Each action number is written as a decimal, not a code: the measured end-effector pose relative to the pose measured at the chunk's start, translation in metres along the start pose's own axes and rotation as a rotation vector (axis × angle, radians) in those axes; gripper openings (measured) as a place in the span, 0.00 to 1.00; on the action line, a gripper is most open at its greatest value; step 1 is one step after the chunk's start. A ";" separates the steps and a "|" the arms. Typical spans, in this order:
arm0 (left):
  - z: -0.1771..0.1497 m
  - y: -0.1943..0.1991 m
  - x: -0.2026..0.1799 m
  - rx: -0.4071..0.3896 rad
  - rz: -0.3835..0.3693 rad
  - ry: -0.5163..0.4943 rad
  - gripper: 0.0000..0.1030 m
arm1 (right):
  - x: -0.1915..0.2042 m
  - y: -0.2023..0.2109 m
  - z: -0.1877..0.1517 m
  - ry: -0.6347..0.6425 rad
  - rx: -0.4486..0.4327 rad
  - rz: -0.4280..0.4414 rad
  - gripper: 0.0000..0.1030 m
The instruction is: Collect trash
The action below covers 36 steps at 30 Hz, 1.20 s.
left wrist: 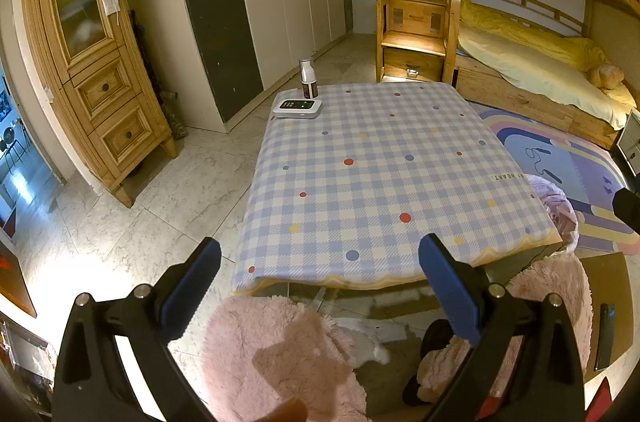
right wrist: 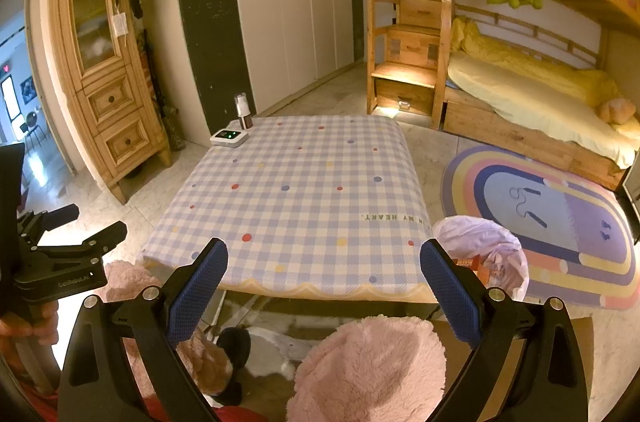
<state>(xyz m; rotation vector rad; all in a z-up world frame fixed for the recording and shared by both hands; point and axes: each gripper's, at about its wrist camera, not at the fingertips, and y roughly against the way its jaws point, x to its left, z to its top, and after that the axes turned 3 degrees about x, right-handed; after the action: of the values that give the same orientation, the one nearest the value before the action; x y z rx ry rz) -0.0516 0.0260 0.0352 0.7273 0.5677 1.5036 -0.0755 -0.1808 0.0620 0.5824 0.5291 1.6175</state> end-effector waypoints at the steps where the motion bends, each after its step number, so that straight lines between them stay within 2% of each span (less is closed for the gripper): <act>1: 0.001 0.000 0.000 0.000 0.000 -0.001 0.93 | 0.000 0.000 0.000 -0.001 -0.001 0.000 0.93; 36: -0.002 -0.003 -0.001 -0.004 -0.014 -0.007 0.93 | -0.002 0.000 0.000 -0.003 0.006 0.005 0.93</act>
<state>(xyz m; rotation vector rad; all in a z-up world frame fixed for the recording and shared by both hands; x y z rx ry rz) -0.0511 0.0256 0.0316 0.7238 0.5627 1.4885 -0.0750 -0.1829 0.0623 0.5909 0.5317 1.6199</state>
